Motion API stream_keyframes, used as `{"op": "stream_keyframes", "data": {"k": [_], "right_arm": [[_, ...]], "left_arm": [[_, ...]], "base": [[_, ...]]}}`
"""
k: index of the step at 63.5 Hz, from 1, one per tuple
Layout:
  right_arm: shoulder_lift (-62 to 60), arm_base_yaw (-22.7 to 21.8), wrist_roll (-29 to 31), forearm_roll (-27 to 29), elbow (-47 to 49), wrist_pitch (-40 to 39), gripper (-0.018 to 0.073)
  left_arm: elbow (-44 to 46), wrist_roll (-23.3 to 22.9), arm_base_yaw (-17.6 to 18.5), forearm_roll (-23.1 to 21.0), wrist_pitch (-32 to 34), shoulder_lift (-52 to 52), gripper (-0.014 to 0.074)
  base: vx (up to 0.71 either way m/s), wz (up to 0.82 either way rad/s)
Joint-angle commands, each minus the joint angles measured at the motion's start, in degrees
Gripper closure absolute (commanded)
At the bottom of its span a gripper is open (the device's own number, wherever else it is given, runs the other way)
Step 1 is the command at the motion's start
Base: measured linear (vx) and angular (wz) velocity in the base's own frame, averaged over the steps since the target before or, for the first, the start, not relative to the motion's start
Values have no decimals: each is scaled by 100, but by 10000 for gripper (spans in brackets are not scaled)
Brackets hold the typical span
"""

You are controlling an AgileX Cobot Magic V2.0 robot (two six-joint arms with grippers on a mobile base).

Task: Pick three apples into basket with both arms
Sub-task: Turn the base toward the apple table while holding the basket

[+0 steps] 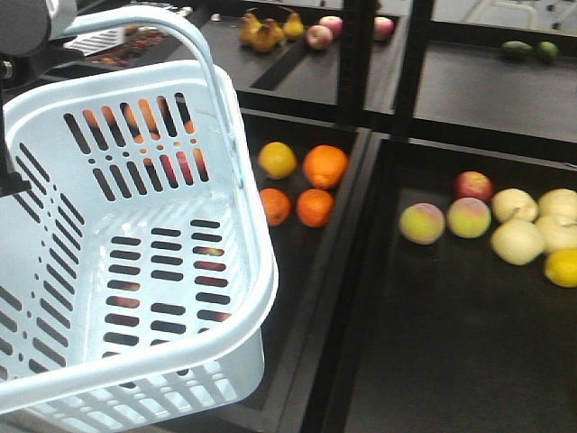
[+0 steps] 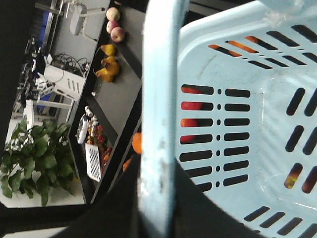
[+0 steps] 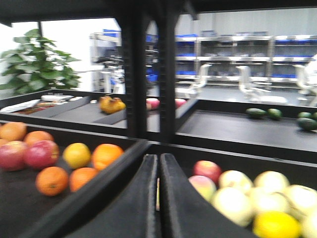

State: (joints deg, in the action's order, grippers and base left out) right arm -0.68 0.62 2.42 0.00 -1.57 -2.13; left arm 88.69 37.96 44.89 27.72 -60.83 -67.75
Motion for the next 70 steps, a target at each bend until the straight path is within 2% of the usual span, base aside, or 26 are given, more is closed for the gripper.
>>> {"op": "stream_keyframes", "data": {"k": [1,70], "right_arm": [[-75,2,17,0,-82,-459,568],[-75,2,17,0,-82,-459,568]], "left_arm": [[207,-56,9,156,425,138,603],[207,-56,9,156,425,138,603]], "base": [[-7,46],[-6,41]]}}
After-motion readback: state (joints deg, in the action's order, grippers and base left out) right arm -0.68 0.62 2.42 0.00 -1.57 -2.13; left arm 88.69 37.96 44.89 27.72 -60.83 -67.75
